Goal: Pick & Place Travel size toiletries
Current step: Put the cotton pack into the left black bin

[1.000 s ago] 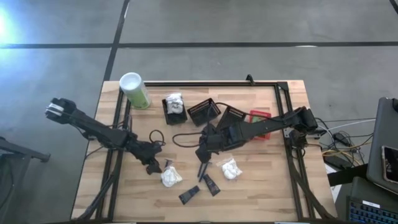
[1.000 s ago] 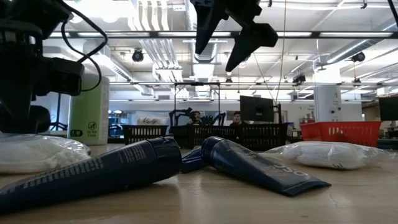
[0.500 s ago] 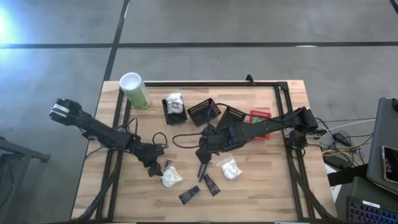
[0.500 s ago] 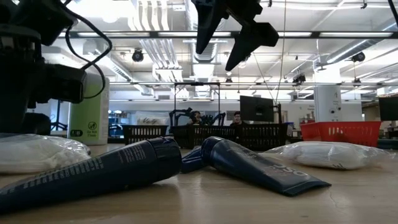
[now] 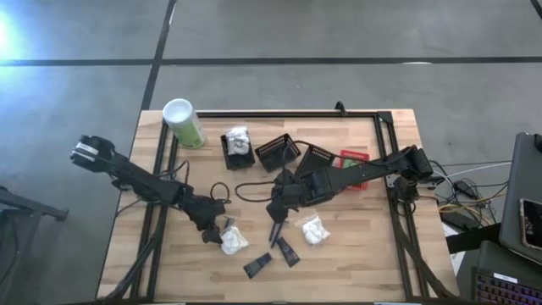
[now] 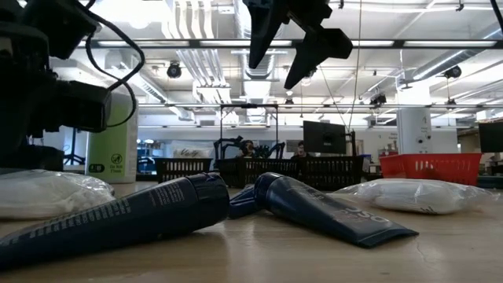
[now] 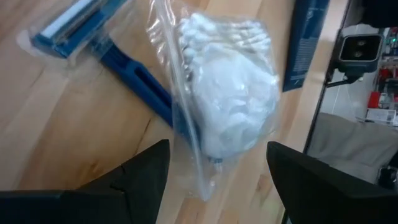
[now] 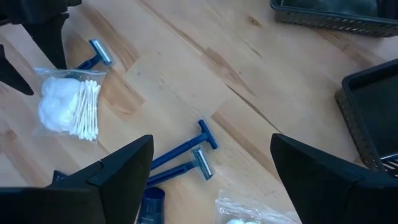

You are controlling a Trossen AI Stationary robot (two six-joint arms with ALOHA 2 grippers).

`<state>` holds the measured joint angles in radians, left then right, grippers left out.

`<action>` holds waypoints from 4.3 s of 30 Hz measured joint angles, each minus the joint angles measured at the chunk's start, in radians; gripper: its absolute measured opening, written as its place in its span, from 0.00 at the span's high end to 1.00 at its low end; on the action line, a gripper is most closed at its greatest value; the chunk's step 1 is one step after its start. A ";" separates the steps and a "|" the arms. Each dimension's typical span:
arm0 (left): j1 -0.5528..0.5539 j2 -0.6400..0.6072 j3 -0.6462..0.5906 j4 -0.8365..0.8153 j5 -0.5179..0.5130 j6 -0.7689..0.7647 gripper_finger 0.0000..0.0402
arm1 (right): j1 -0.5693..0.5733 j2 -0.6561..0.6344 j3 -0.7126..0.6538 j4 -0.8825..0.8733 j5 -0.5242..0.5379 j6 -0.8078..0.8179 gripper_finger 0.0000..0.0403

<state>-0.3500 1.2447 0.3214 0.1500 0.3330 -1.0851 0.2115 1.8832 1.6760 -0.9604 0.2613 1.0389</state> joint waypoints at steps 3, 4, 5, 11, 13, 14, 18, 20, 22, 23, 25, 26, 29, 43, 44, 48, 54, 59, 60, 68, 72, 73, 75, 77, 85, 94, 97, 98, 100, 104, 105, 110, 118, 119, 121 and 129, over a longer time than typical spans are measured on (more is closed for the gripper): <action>0.000 0.021 0.000 0.016 0.008 -0.003 0.32 | 0.000 0.000 -0.005 0.000 0.000 0.000 0.17; 0.000 0.026 0.000 0.025 0.010 -0.004 0.32 | 0.000 0.000 -0.007 0.000 0.000 0.001 0.17; 0.000 0.031 0.000 0.033 0.011 -0.004 0.32 | 0.000 0.000 -0.010 0.000 0.000 0.000 0.16; 0.000 0.051 0.000 0.072 0.011 -0.004 0.35 | 0.000 0.000 -0.022 0.002 0.000 0.001 0.13; 0.000 0.055 0.000 0.077 0.010 -0.003 0.38 | 0.000 0.000 -0.028 0.002 0.000 0.001 0.12; 0.000 0.055 0.000 0.075 0.011 0.003 0.40 | 0.000 0.000 -0.029 0.002 -0.001 0.003 0.12; 0.000 0.055 0.000 0.075 0.012 0.031 0.50 | 0.000 0.000 -0.033 0.002 -0.005 0.008 0.14; 0.000 0.055 0.000 0.076 0.014 0.049 0.56 | 0.000 0.000 -0.033 0.003 -0.006 0.008 0.15; 0.000 0.055 0.000 0.075 0.015 0.068 0.62 | 0.000 0.000 -0.033 0.003 -0.006 0.008 0.17; 0.000 0.056 0.000 0.075 0.015 0.075 0.66 | 0.000 0.000 -0.033 0.003 -0.006 0.008 0.18; 0.000 0.055 0.000 0.075 0.015 0.085 0.72 | 0.000 0.000 -0.033 0.003 -0.007 0.005 0.20; 0.000 0.055 0.000 0.075 0.014 0.090 0.74 | 0.000 0.000 -0.033 0.004 -0.008 0.005 0.20; 0.000 0.055 0.000 0.075 0.014 0.098 0.83 | 0.000 0.000 -0.033 0.006 -0.008 0.004 0.23; 0.000 -0.103 0.008 0.072 -0.049 0.161 0.99 | 0.000 0.000 -0.033 0.011 -0.014 0.005 0.30; 0.001 -0.126 0.008 0.072 -0.058 0.162 0.99 | 0.000 0.000 -0.033 0.012 -0.019 0.005 0.31; 0.001 -0.228 0.009 0.063 -0.126 0.173 0.99 | 0.000 0.000 -0.033 0.035 -0.031 0.000 0.31; -0.001 -0.377 0.009 -0.033 -0.334 0.258 1.00 | 0.000 0.000 -0.033 0.125 -0.087 -0.027 0.29; -0.001 -0.473 0.015 -0.108 -0.451 0.365 1.00 | -0.002 -0.002 -0.033 0.190 -0.106 -0.055 0.26; -0.001 -0.489 0.021 -0.118 -0.472 0.384 1.00 | -0.005 -0.003 -0.033 0.197 -0.106 -0.060 0.25; 0.005 -0.628 0.093 -0.099 -0.551 0.477 0.99 | -0.053 -0.032 -0.033 0.317 -0.098 -0.117 0.23; 0.003 -0.669 0.171 -0.200 -0.661 0.621 0.99 | -0.078 -0.069 -0.033 0.394 -0.098 -0.165 0.24; 0.003 -0.671 0.198 -0.262 -0.695 0.678 0.99 | -0.084 -0.080 -0.033 0.398 -0.098 -0.172 0.24; 0.003 -0.668 0.260 -0.400 -0.777 0.761 0.99 | -0.097 -0.103 -0.033 0.397 -0.088 -0.179 0.26; 0.003 -0.654 0.324 -0.517 -0.868 0.807 0.99 | -0.108 -0.127 -0.033 0.393 -0.073 -0.192 0.28; 0.003 -0.590 0.516 -0.591 -0.969 1.063 0.99 | -0.151 -0.209 -0.034 0.397 -0.050 -0.293 0.34; 0.003 -0.460 0.633 -0.712 -1.063 1.296 0.99 | -0.159 -0.260 -0.031 0.454 -0.052 -0.460 0.39; 0.003 -0.412 0.651 -0.749 -1.116 1.351 0.99 | -0.161 -0.266 -0.031 0.456 -0.051 -0.471 0.40; 0.003 -0.398 0.657 -0.759 -1.127 1.375 0.99 | -0.161 -0.266 -0.031 0.458 -0.050 -0.473 0.40; 0.003 -0.372 0.667 -0.787 -1.138 1.407 0.99 | -0.161 -0.265 -0.031 0.461 -0.049 -0.476 0.41; 0.003 -0.329 0.686 -0.839 -1.133 1.424 0.99 | -0.157 -0.246 -0.031 0.485 -0.051 -0.529 0.39; 0.003 -0.321 0.692 -0.855 -1.126 1.424 0.99 | -0.157 -0.241 -0.031 0.485 -0.052 -0.545 0.38; 0.003 -0.292 0.726 -0.918 -1.115 1.424 0.99 | -0.148 -0.192 -0.031 0.510 -0.052 -0.631 0.35; 0.003 -0.220 0.760 -1.008 -1.168 1.499 0.99 | -0.145 -0.153 -0.031 0.550 -0.053 -0.607 0.30; 0.004 -0.207 0.764 -1.010 -1.172 1.516 0.99 | -0.146 -0.151 -0.031 0.548 -0.053 -0.597 0.29; 0.004 -0.181 0.776 -1.006 -1.174 1.539 0.99 | -0.146 -0.145 -0.031 0.549 -0.053 -0.584 0.27; 0.012 -0.082 0.827 -1.025 -1.182 1.560 0.99 | -0.141 -0.108 -0.031 0.556 -0.057 -0.550 0.22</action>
<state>-0.3376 1.1630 1.1487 -0.8747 -0.8494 0.4746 0.0705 1.7753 1.6455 -0.4045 0.2039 0.4887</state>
